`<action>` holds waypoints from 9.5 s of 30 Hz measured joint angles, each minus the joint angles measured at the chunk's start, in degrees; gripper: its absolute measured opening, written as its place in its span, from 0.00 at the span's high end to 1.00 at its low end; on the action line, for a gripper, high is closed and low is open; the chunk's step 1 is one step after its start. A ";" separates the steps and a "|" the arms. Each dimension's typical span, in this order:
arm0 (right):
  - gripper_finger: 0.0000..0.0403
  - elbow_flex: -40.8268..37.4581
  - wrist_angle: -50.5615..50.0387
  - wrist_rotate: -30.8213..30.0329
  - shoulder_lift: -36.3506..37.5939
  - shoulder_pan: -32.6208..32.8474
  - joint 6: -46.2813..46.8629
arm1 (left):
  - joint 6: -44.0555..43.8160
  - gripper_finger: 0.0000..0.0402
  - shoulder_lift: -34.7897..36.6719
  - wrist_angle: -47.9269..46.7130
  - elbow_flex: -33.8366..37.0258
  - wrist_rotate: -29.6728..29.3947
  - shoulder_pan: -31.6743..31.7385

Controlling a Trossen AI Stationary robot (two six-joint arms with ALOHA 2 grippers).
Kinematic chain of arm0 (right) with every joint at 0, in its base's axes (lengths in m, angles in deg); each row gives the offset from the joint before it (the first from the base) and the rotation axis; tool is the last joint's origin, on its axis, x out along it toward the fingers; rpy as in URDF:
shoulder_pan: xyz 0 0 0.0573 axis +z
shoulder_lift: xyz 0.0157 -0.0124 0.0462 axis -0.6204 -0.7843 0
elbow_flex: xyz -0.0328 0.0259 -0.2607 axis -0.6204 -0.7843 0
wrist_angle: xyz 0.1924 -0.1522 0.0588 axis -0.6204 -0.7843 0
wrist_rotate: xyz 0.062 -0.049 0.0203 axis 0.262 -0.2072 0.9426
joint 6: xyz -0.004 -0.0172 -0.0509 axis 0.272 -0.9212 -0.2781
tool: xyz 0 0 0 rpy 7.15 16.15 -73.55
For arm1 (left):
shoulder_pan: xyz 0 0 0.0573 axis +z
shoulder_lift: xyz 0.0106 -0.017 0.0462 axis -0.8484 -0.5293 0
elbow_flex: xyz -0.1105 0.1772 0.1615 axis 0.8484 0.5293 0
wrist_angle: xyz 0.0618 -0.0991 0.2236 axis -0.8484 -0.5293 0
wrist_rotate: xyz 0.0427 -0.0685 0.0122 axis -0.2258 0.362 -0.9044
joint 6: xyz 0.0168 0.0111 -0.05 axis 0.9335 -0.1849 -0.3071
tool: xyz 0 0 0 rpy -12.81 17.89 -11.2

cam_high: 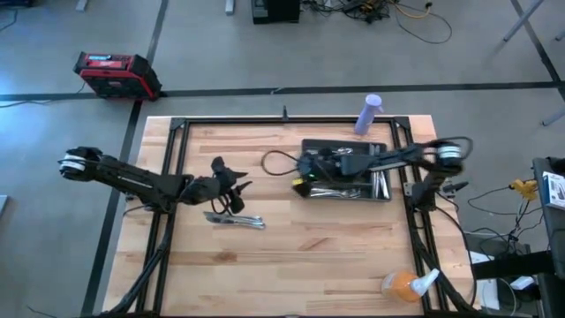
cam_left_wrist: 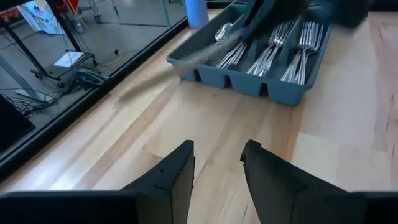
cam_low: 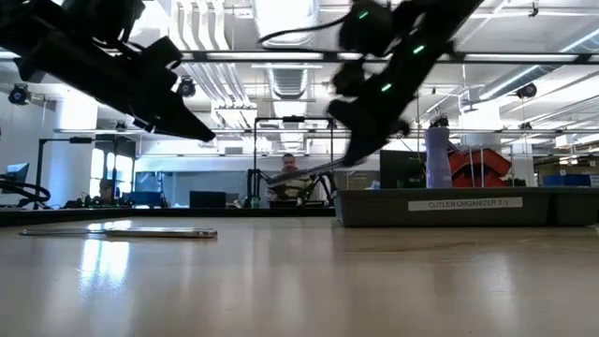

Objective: Sort silverware
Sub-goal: Put the silver knife into the gray silverware tray

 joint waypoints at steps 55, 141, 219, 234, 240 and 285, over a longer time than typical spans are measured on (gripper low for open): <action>0.63 -14.10 -54.25 6.06 16.45 10.28 61.13 | 1.11 0.69 -0.57 1.31 0.00 0.17 -0.02; 0.99 16.08 22.95 28.72 -28.51 3.71 -36.03 | -44.79 0.71 0.12 -41.65 1.43 21.30 -11.08; 1.00 18.48 21.03 39.28 -32.81 -0.30 -35.15 | -43.91 1.00 4.94 -47.33 2.56 19.85 -11.08; 1.00 18.18 17.70 38.64 -25.75 -0.26 -36.14 | -34.51 1.00 6.33 -47.63 -3.96 12.53 -11.15; 1.00 18.28 17.99 38.77 -26.77 -0.15 -34.63 | -30.18 1.00 4.08 -41.39 -2.30 10.76 -10.24; 0.54 14.70 19.47 29.83 -25.51 5.75 -23.56 | -48.64 1.00 -3.33 -30.34 6.29 11.20 -10.50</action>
